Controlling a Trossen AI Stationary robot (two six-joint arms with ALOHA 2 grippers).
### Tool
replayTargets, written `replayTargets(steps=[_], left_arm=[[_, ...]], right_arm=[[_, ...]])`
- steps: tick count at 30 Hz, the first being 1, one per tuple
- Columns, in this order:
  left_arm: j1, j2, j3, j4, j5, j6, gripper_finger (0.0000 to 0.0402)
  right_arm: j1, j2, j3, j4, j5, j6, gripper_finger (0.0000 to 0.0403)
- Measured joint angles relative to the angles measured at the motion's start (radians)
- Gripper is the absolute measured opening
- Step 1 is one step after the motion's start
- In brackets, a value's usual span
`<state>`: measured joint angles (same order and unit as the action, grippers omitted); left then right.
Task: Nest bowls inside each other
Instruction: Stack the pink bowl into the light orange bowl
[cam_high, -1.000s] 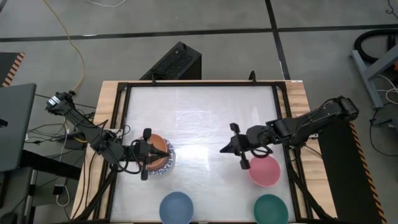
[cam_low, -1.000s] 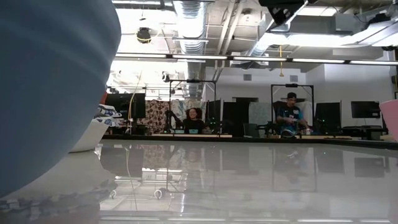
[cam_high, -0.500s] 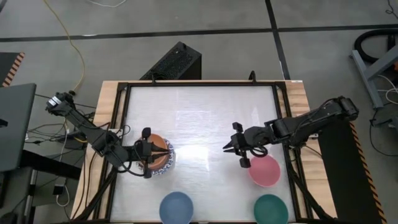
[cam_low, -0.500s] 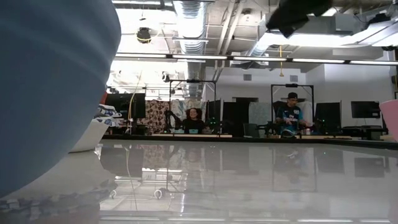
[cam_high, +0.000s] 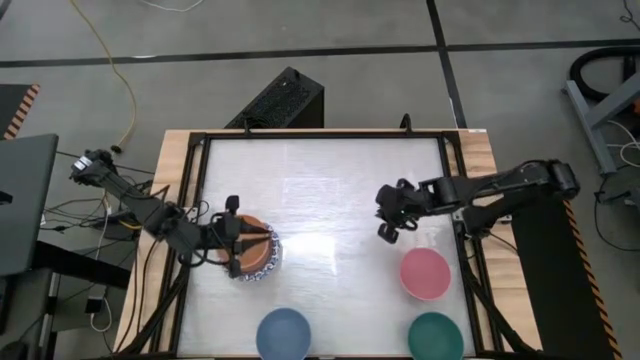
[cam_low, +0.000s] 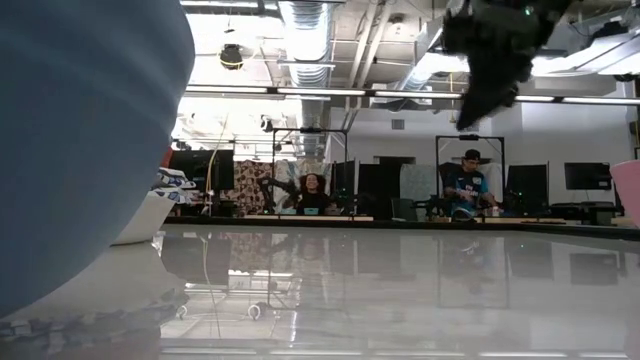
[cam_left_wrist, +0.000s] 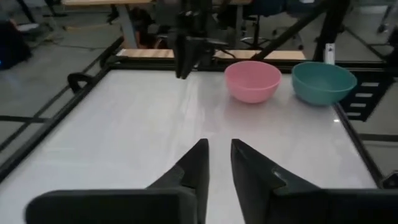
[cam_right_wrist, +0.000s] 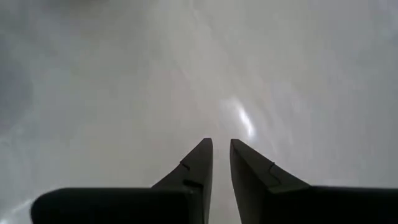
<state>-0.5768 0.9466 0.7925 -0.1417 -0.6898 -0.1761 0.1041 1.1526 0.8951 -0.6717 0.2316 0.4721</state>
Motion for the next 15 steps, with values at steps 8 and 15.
replayTargets(steps=[8,15], left_arm=[[0.084,0.0,0.0,-0.038,0.03,0.015,0.0129],[0.159,0.0,0.0,-0.098,0.066,0.033,0.0149]], right_arm=[[-0.112,-0.002,0.0,-0.214,-0.075,0.104,0.0137],[-0.17,-0.003,0.008,-0.416,-0.151,0.243,0.0171]])
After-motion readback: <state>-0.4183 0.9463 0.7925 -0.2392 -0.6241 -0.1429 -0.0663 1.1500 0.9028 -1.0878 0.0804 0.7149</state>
